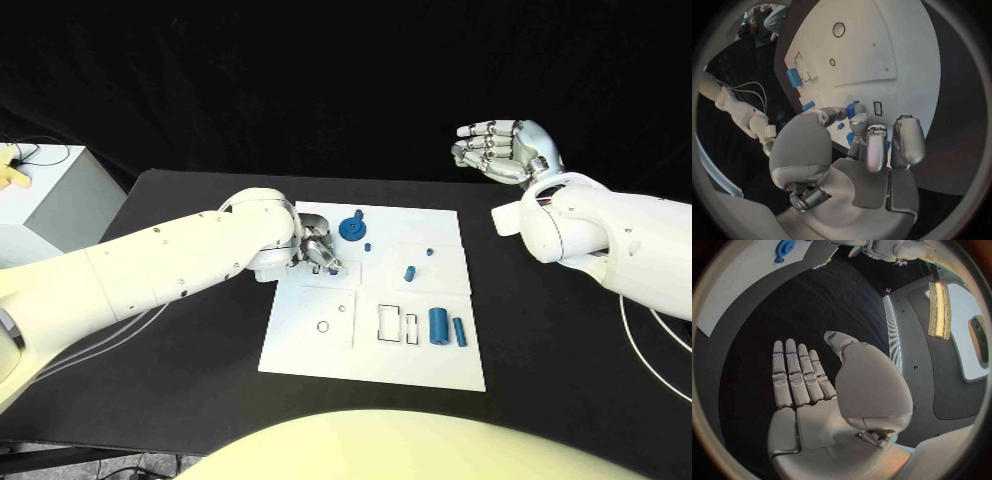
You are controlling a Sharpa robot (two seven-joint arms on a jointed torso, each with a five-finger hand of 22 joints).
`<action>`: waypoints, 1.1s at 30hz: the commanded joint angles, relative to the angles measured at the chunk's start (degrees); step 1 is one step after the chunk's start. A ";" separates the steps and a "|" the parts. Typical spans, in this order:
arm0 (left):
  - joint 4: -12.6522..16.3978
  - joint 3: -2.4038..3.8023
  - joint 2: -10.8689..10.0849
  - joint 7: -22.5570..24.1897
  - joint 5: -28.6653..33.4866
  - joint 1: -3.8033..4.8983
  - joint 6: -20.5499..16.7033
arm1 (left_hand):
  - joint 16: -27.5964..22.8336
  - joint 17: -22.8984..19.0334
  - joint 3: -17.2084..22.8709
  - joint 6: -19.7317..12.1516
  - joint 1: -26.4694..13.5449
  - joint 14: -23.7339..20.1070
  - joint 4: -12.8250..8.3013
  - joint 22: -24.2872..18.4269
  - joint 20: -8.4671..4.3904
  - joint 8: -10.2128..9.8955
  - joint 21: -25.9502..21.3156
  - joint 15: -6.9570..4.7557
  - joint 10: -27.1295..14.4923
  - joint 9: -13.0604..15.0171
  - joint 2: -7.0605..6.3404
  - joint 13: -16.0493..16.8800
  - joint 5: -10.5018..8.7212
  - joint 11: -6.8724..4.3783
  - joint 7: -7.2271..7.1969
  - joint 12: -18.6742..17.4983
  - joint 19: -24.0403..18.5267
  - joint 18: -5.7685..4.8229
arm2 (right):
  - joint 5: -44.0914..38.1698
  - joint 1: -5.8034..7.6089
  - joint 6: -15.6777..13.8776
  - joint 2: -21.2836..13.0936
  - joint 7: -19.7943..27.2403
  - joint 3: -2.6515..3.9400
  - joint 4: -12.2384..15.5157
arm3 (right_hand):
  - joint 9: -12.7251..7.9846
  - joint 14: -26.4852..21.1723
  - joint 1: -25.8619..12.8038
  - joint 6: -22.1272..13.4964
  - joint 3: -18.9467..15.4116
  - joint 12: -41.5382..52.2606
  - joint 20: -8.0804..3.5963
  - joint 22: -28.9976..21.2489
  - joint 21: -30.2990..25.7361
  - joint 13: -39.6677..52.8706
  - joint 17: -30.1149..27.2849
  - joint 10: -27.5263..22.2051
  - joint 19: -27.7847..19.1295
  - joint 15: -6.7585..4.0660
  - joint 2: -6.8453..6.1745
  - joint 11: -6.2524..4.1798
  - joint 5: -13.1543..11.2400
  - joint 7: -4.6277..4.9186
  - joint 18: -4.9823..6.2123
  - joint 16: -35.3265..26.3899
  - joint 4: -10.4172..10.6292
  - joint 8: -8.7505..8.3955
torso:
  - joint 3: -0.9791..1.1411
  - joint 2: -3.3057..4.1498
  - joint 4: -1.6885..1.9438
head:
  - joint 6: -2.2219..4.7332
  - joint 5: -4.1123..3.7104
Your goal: Assemble the parts on the task board
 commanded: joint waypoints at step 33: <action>-0.09 -0.52 0.24 -0.30 -1.48 -0.61 1.93 | 0.63 14.09 8.03 0.88 2.33 5.65 -11.49 0.11 -0.70 -0.56 0.16 -0.90 1.21 -0.08 0.87 1.38 0.41 -0.51 -0.75 0.69 0.21 -0.46 | -0.30 -0.01 0.97 0.01 0.32 0.01 0.04 | -0.15 -0.25 -0.69 0.42 -0.15 -0.61 0.03 -0.25 -0.12 -0.05 -0.32 0.21 0.17 0.11 0.06 0.19 0.41 4.29 0.30 -0.18 -0.37 -0.45 | -0.10 -0.07 0.09 | 0.01 0.00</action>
